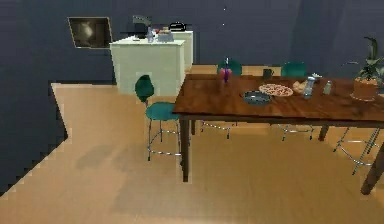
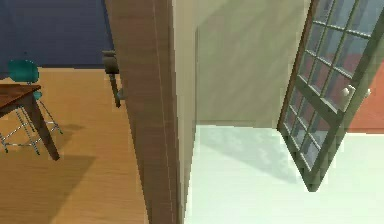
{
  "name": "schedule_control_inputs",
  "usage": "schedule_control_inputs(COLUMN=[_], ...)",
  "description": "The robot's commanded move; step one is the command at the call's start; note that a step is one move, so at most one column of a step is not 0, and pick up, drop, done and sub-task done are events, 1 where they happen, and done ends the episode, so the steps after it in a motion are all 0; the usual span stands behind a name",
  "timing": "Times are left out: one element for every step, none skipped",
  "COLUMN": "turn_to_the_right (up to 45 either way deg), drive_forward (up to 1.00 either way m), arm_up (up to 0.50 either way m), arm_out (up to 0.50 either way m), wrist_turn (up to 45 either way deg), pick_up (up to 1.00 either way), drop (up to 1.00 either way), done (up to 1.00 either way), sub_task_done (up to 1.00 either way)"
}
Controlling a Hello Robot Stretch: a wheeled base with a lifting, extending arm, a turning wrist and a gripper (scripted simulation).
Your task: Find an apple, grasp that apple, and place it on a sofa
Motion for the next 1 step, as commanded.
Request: schedule_control_inputs(turn_to_the_right=[0.0], drive_forward=[0.15], arm_up=[0.0], arm_out=[0.0], wrist_turn=[0.0], pick_up=[0.0], drop=[0.0], done=[0.0], sub_task_done=[0.0])
